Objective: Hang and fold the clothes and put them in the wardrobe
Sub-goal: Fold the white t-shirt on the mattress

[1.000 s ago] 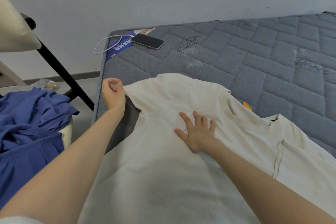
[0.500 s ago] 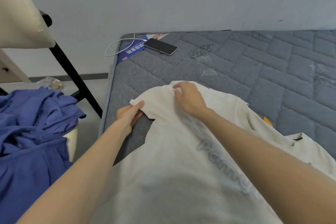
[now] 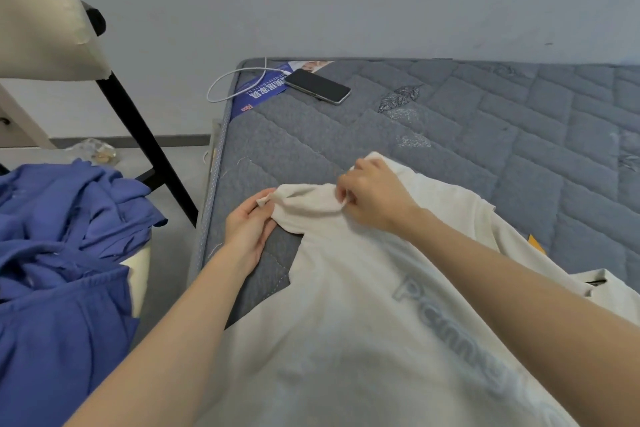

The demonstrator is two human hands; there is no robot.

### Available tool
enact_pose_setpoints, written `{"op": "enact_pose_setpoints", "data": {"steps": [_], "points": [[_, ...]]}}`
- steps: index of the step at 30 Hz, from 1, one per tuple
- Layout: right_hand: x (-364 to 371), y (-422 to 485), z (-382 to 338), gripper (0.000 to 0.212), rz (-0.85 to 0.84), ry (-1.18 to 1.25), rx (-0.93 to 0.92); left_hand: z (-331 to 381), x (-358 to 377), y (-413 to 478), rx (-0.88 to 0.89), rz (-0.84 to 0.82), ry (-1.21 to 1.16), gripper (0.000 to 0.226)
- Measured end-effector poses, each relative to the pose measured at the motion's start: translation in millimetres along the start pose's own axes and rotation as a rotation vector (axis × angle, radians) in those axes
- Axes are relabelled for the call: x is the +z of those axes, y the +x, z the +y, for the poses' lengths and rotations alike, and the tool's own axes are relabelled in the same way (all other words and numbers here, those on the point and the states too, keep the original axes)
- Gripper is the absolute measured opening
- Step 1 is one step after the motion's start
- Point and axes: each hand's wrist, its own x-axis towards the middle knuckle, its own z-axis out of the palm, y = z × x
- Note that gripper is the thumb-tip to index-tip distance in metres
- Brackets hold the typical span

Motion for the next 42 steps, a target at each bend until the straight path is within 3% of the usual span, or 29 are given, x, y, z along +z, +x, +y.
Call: {"op": "enact_pose_setpoints", "data": {"steps": [3,7,12,15,19,25,29,32,35,37,39,42], "points": [[-4.4,-18.5,-1.0,0.017,-0.258,0.178,0.131,-3.4,2.1,-4.7,0.053,0.013,0.038,0.020],[-8.2,-10.9,5.5,0.024,-0.070,0.303,0.252,-4.7,4.0,-5.7,0.063,0.024,0.056,0.026],[-7.0,10.4,3.6,0.035,-0.202,-0.054,0.142,-4.4,2.6,-5.2,0.070,0.013,0.052,0.025],[-8.7,14.7,4.6,0.032,-0.305,-0.087,0.219,-4.0,1.4,-4.4,0.068,-0.006,0.029,0.022],[-14.9,9.7,7.7,0.019,-0.120,-0.044,0.313,-3.9,2.3,-5.1,0.077,0.006,0.030,0.019],[-32.1,3.6,16.6,0.013,0.140,-0.051,0.312,-4.9,4.0,-5.2,0.080,0.043,0.008,0.013],[-34.2,6.1,13.8,0.007,0.248,0.046,0.331,-5.1,5.0,-5.5,0.080,0.044,0.011,0.021],[-37.0,9.5,16.6,0.014,0.000,0.228,0.395,-4.5,4.6,-5.5,0.078,0.039,0.020,0.020],[-43.1,8.4,19.0,0.031,-0.355,0.155,0.450,-4.6,4.5,-5.2,0.076,0.038,0.024,0.015],[-42.2,6.3,17.5,0.026,-0.436,0.092,0.495,-4.9,4.0,-4.7,0.075,0.038,0.025,0.016],[-41.8,4.4,17.0,0.024,-0.316,0.049,0.572,-5.0,3.4,-3.9,0.075,0.039,0.028,0.019],[-43.7,7.1,20.9,0.035,0.011,0.038,0.584,-5.2,4.2,-4.1,0.071,0.050,0.031,0.022]]}}
